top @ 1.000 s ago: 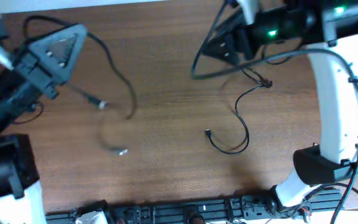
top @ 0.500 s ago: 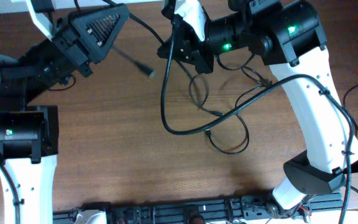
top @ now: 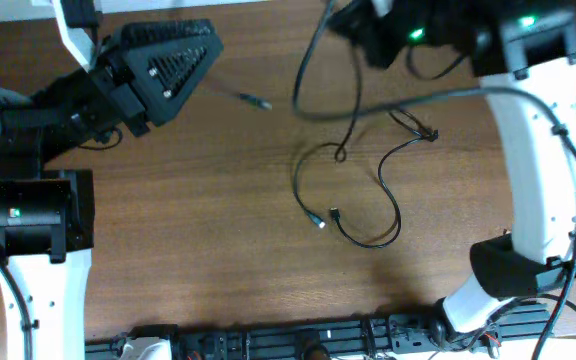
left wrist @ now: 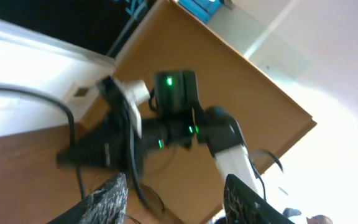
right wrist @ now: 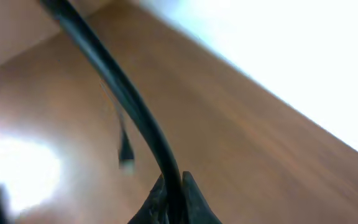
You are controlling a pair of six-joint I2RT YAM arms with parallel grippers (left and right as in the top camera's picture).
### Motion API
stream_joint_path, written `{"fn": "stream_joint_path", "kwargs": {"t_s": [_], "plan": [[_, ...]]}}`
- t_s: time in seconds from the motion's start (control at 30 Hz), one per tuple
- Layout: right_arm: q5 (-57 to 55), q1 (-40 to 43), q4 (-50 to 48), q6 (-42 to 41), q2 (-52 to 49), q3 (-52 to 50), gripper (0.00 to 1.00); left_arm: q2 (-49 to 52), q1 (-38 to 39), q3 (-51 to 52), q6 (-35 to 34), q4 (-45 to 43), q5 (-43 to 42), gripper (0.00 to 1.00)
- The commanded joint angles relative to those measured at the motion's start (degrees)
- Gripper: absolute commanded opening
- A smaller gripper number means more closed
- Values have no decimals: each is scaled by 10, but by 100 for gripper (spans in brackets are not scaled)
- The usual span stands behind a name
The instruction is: Untangle cables
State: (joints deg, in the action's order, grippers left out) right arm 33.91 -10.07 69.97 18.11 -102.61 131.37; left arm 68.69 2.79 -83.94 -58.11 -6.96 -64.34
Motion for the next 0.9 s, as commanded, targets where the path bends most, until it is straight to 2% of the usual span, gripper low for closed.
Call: {"fn": "stream_joint_path", "kwargs": {"t_s": [0.0, 0.17, 0.3, 0.4, 0.63, 0.87], "plan": [[-25, 78, -31, -102, 19, 37, 4, -7, 1, -6, 3, -3, -53, 50], [-85, 212, -40, -165, 23, 115, 4, -7, 1, -6, 10, -3, -100, 48], [-222, 310, -24, -245, 25, 162, 4, -7, 1, -6, 16, -3, -114, 45], [-300, 366, 9, -246, 27, 166, 4, -7, 1, -6, 38, 7, -116, 45], [-344, 451, 44, -246, 8, 105, 4, -2, 1, -5, 40, 8, -131, 45], [-376, 494, 21, -246, -11, 4, 4, -2, 1, -5, 39, 8, -148, 46]]}}
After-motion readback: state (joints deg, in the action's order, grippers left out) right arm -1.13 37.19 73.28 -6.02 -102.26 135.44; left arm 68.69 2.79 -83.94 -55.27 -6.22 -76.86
